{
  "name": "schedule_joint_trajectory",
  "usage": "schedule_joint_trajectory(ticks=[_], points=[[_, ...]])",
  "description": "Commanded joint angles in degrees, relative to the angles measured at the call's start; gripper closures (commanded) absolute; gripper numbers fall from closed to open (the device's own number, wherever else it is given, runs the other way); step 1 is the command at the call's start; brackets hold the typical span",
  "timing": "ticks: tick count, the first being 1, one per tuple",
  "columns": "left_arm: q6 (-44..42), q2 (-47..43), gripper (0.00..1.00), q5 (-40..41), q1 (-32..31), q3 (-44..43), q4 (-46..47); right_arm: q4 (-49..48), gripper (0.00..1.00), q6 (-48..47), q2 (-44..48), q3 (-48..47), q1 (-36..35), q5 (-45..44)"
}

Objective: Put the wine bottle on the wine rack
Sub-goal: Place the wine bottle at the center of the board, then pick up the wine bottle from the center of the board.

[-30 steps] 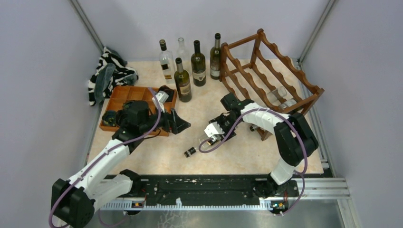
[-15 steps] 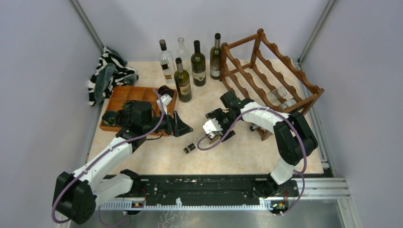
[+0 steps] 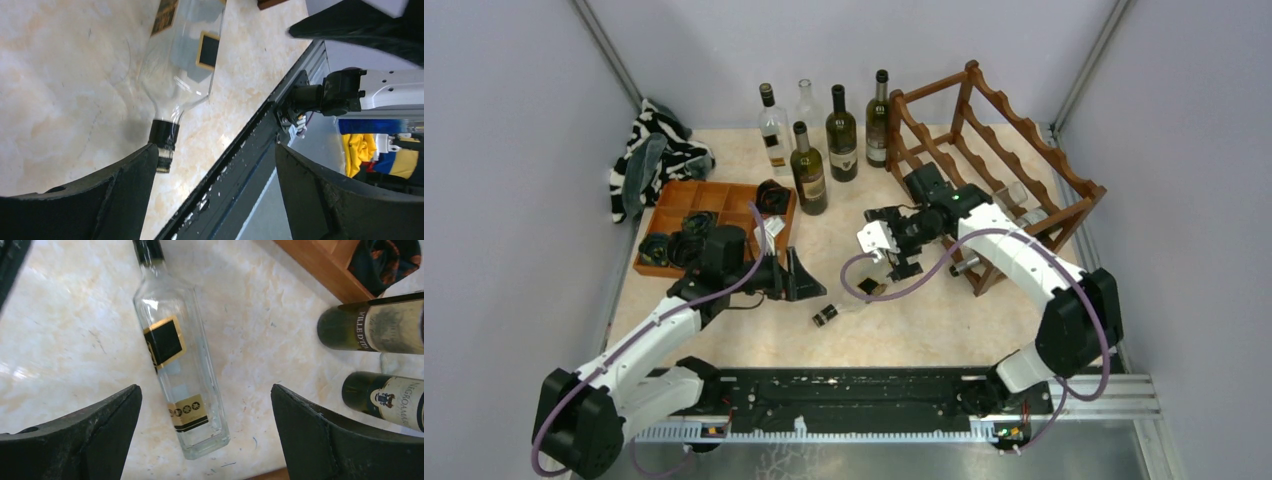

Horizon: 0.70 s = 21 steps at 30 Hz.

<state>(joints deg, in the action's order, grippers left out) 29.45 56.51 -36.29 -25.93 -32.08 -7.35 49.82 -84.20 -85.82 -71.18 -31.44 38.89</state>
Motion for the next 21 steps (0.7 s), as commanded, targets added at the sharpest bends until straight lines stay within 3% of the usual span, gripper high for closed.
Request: schedule_joint_trajectory(ticks=[1,3,4,7,11,16,21], points=[[6.58,-2.54,0.09,-2.94,0.20,4.14,2.67,4.18,0.01,19.79,5.12,-6.12,0.63,6.80],[7.98,-3.72,0.09,-3.07,0.18,6.00,3.78,1.39,0.01,35.14,5.02,-7.87,0.61,5.24],[8.33,-4.11,0.09,-2.55,0.18,6.77,3.83,2.13,0.01,38.04,4.42,-9.28,0.59,6.39],[10.55,-4.68,0.10,-1.46,0.18,9.80,6.55,9.13,0.02,37.02,2.26,-13.56,0.55,12.35],[16.77,-4.49,0.15,-1.42,0.18,17.01,17.63,5.67,0.02,38.37,4.57,-11.31,0.61,13.19],[17.77,-5.13,0.18,1.32,0.18,21.96,19.48,4.12,0.02,38.82,6.79,-8.86,1.22,13.08],[24.76,-1.38,0.26,-0.46,0.11,30.16,37.06,2.14,0.02,39.47,7.88,-6.43,2.76,14.97]])
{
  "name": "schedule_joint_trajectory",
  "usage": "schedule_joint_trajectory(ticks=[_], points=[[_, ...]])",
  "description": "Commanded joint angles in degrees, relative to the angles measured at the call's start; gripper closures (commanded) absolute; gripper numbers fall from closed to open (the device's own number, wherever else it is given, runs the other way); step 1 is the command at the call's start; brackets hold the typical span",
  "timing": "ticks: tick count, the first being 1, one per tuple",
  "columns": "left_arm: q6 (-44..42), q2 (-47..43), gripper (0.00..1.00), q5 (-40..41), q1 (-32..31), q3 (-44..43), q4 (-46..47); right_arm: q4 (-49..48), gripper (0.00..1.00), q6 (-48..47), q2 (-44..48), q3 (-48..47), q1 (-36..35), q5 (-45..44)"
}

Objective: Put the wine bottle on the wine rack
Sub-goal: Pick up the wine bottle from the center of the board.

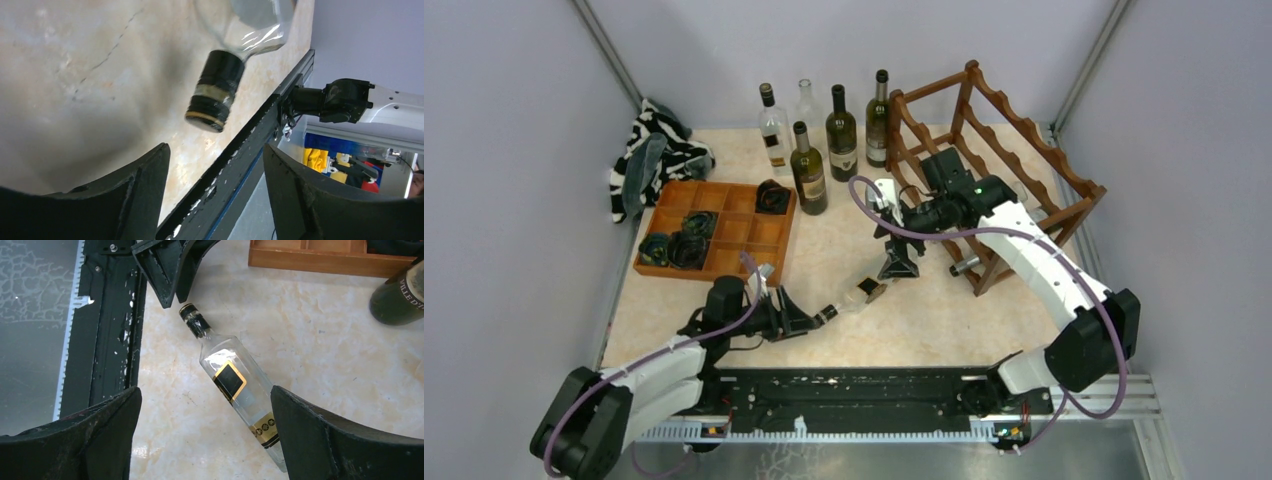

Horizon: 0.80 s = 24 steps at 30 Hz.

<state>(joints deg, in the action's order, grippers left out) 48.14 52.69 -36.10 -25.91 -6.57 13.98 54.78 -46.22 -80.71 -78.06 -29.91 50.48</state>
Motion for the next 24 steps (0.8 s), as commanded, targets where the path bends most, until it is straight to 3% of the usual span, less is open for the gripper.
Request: schedule_joint_trajectory(ticks=[1,9,17,24], points=[[6.74,4.43,0.27,-0.91,0.07,5.46,18.40,-2.84,0.02,1.48,2.77,0.53,1.33,3.59],[7.77,15.56,0.33,-3.02,-0.64,5.30,32.64,-3.32,0.02,1.39,3.04,1.70,2.10,4.52],[11.83,32.40,0.36,-5.41,-3.23,4.62,51.21,-4.33,0.02,1.39,4.38,3.34,3.03,5.06],[13.43,43.76,0.38,-1.67,-8.62,2.19,61.21,-4.49,0.02,1.30,4.97,3.79,3.55,5.06]])
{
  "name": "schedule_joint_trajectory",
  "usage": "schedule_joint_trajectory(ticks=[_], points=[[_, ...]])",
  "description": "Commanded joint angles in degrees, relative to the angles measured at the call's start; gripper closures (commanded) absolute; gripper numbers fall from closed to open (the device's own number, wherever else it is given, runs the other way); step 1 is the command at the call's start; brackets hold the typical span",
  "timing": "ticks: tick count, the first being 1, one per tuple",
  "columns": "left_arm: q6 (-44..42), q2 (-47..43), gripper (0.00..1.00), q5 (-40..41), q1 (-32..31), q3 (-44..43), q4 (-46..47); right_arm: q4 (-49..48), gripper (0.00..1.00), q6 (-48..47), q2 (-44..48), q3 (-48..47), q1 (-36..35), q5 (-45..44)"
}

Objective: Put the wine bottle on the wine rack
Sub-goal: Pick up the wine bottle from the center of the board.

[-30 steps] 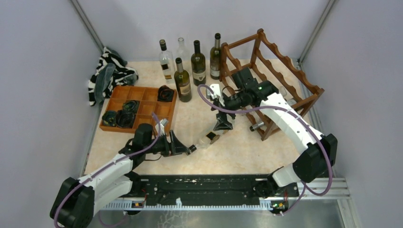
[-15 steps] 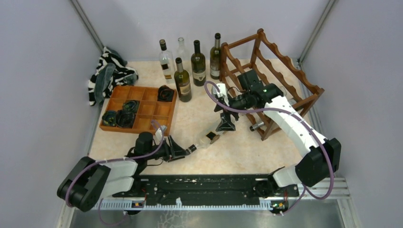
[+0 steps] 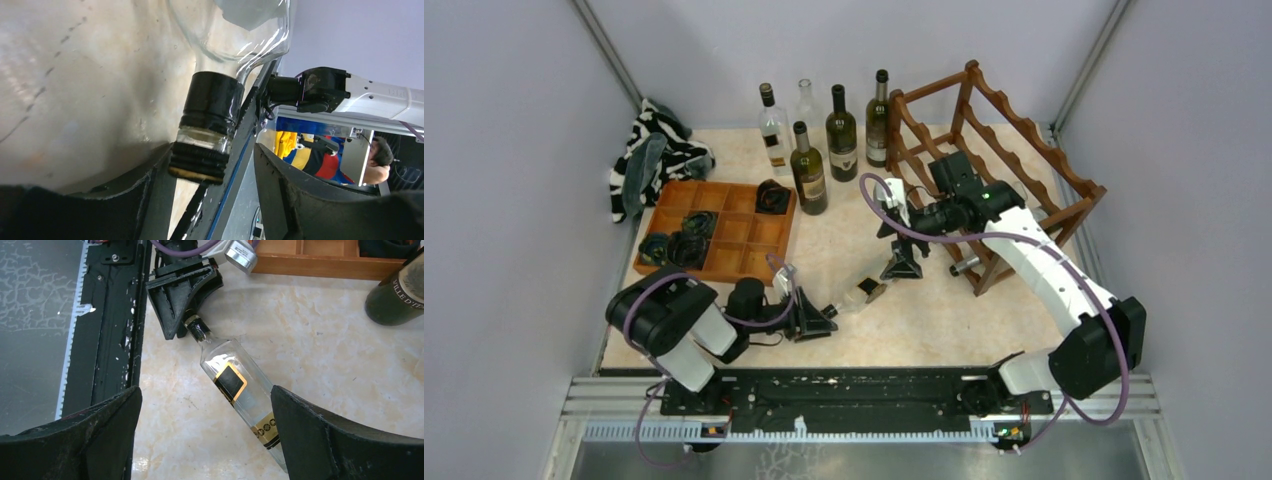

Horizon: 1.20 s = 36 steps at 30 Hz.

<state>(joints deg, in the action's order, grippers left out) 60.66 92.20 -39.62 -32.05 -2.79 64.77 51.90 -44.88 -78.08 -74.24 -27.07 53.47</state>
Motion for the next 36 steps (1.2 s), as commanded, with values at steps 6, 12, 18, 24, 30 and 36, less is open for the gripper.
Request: schedule_joint_trajectory(ticks=[6,12,18,24,30,36], points=[[4.24,13.72,0.40,2.96,-2.85,-1.76,22.13,-1.80,0.02,-0.13,2.89,0.48,0.95,2.09],[9.29,24.75,0.44,3.03,-2.86,-2.46,37.70,-2.10,0.02,-0.20,3.69,1.17,1.24,2.16],[6.53,23.07,0.44,4.00,-2.84,-2.25,36.82,-2.50,0.02,-0.29,4.42,1.98,1.56,2.13],[4.59,21.96,0.43,4.46,-2.44,-3.68,32.63,-2.27,0.02,-0.29,4.32,1.69,1.66,2.33],[3.55,22.05,0.43,5.29,-0.92,-3.32,33.51,-2.59,0.02,-0.34,5.10,2.38,1.67,2.33],[4.35,22.14,0.43,5.28,-0.46,-4.14,35.81,-2.34,0.02,-0.45,4.87,2.09,1.76,2.31]])
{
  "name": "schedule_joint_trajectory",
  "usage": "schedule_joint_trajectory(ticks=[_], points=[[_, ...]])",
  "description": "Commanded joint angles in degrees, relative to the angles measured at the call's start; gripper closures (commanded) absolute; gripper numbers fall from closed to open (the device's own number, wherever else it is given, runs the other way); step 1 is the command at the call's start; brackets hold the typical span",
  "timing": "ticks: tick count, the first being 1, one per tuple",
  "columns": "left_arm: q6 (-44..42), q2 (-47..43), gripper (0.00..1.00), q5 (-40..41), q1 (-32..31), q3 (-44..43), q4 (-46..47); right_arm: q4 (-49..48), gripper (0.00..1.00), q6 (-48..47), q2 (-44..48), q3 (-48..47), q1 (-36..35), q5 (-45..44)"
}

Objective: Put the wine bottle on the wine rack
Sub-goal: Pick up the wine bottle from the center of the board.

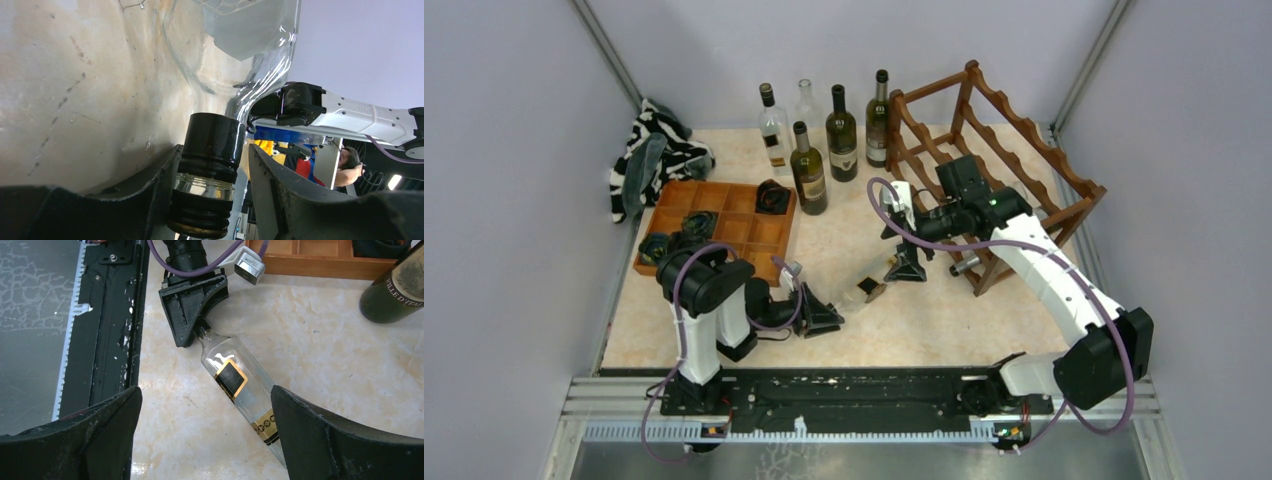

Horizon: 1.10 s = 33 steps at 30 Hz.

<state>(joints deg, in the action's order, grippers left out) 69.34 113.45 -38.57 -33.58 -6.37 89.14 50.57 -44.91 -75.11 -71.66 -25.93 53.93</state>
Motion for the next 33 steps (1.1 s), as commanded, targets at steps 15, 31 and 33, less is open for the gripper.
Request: schedule_joint_trajectory(ticks=[15,31,33], points=[[-16.29,-11.73,0.34,4.77,1.68,-2.56,-13.02,-0.82,0.02,-0.71,1.75,-0.72,0.63,2.22],[-24.31,-9.25,0.69,-3.31,1.68,-5.64,-15.66,-0.64,0.02,-0.89,2.35,-0.34,0.80,2.11],[-25.23,-10.07,0.70,-3.83,1.63,-4.79,-14.99,-0.60,0.02,-0.89,2.42,-0.27,0.85,2.07]])
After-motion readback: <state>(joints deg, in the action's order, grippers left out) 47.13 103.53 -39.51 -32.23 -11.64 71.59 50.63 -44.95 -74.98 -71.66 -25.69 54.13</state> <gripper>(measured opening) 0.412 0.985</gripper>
